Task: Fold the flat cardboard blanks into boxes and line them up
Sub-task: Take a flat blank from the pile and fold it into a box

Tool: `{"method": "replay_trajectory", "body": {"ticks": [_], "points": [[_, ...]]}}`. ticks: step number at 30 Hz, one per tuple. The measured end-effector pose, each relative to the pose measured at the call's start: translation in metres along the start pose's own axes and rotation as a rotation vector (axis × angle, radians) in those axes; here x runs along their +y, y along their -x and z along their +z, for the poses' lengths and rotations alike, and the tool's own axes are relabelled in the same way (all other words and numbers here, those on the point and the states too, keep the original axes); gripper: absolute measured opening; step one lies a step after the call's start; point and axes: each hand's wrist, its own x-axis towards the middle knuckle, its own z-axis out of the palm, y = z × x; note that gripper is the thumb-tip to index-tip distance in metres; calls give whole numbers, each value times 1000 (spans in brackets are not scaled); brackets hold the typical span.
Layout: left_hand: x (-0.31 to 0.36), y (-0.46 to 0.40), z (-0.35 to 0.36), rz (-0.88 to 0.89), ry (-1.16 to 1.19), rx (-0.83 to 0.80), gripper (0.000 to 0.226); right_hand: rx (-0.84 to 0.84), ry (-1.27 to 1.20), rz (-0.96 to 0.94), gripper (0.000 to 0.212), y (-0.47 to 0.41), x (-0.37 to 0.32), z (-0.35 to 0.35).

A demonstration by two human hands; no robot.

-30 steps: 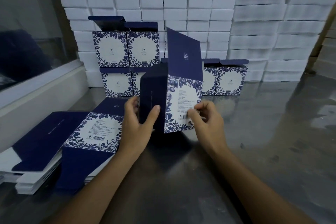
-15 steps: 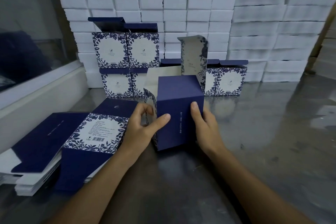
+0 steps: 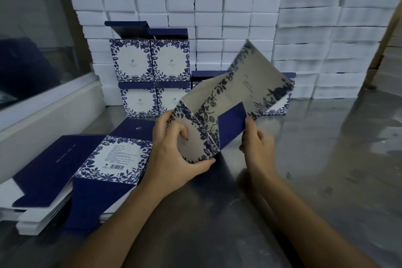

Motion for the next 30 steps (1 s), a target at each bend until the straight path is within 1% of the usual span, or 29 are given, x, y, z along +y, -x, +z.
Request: {"method": "replay_trajectory", "body": {"ticks": [2,4,8,10,12,18,23,26,28,30], "points": [[1,1,0,67,-34,-16,63,-28,-36,60,54,0,-1,0],[0,0,-1,100,-72,-27,63,-35,-10,94,51,-1,2,0],[1,0,-2,144,-144,-13,63,-41,59,90,37,-2,4,-2],[2,0,-2,136,-172,0,64,-42,41,92,40,-1,3,-1],[3,0,-2,115,-200,12,64,-76,2,104,49,1,2,-1],[1,0,-2,90,-302,51,67,-325,12,172,62,13,-4,11],[0,1,-1,122,-309,65,68,-304,-15,255,55,14,-8,12],[0,1,0,128,-319,78,68,-291,-35,247,59,14,-7,12],[-2,1,1,106,-319,85,69,-320,-38,217,62,14,-7,11],[-4,1,0,81,-328,92,72,-394,-9,186,63,14,-8,11]]}}
